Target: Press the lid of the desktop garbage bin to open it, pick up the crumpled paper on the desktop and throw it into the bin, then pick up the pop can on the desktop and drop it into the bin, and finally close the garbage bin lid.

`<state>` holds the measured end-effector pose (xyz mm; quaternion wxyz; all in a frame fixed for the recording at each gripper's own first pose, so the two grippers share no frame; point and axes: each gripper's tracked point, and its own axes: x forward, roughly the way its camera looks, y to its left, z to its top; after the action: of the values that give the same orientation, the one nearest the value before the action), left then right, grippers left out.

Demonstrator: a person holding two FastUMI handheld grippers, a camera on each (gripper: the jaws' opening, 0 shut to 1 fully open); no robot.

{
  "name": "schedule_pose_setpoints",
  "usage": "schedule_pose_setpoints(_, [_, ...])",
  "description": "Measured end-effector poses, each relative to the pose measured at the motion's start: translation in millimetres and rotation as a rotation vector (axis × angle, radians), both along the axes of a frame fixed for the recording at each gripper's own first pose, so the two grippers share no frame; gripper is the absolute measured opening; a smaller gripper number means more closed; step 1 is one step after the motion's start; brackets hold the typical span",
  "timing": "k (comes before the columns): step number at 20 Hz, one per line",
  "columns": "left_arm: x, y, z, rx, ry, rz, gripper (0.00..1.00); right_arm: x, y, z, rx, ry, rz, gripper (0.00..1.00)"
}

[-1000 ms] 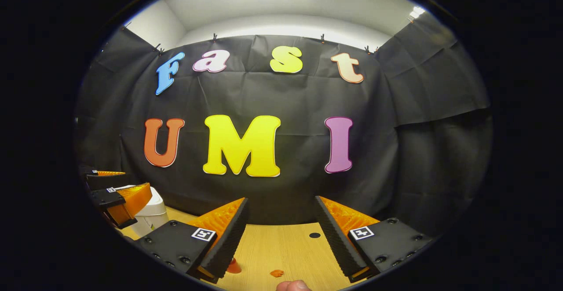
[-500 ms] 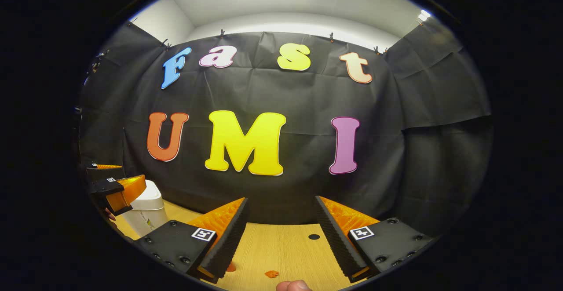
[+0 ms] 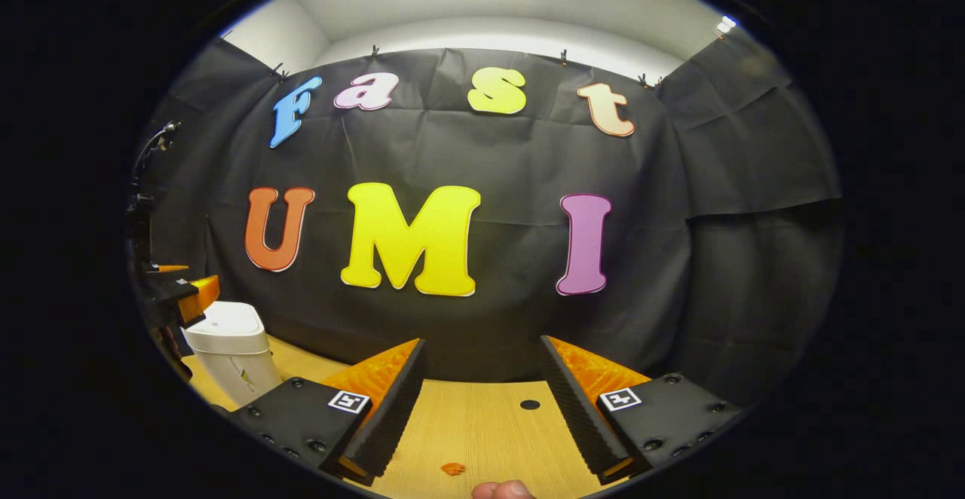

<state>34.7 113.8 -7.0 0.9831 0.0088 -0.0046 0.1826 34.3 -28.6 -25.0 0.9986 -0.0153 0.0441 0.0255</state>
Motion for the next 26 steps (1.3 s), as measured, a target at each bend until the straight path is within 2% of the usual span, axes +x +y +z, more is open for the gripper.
schedule_pose_setpoints(5, [10, 33, -16, 0.014, 0.032, 0.072, 0.66, 2, -7, 1, -0.021, -0.004, -0.013, 0.94])
schedule_pose_setpoints(6, [14, 36, -18, 0.019, 0.042, 0.075, 0.64, 3, -8, 1, -0.023, 0.002, -0.015, 0.92])
schedule_pose_setpoints(7, [17, 40, -21, 0.025, 0.054, 0.082, 0.55, 4, -8, -1, -0.024, 0.006, -0.018, 0.92])
schedule_pose_setpoints(9, [20, 51, -28, 0.031, 0.076, 0.104, 0.47, 6, -7, 1, -0.020, 0.009, -0.023, 0.93])
schedule_pose_setpoints(10, [23, 55, -33, 0.029, 0.089, 0.114, 0.46, 6, -5, 2, -0.022, 0.007, -0.022, 0.93])
schedule_pose_setpoints(17, [35, 71, -74, -0.046, 0.187, 0.153, 0.10, 5, 2, 0, -0.050, 0.013, -0.012, 0.93])
schedule_pose_setpoints(20, [37, 75, -86, -0.068, 0.205, 0.164, 0.04, 6, 1, -7, -0.052, 0.035, -0.022, 0.94])
schedule_pose_setpoints(23, [38, 73, -103, -0.120, 0.244, 0.160, 0.03, 7, 1, -8, -0.055, 0.037, -0.029, 0.94])
schedule_pose_setpoints(26, [38, 74, -109, -0.153, 0.224, 0.174, 0.03, 8, 4, -13, -0.057, 0.049, -0.027, 0.95])
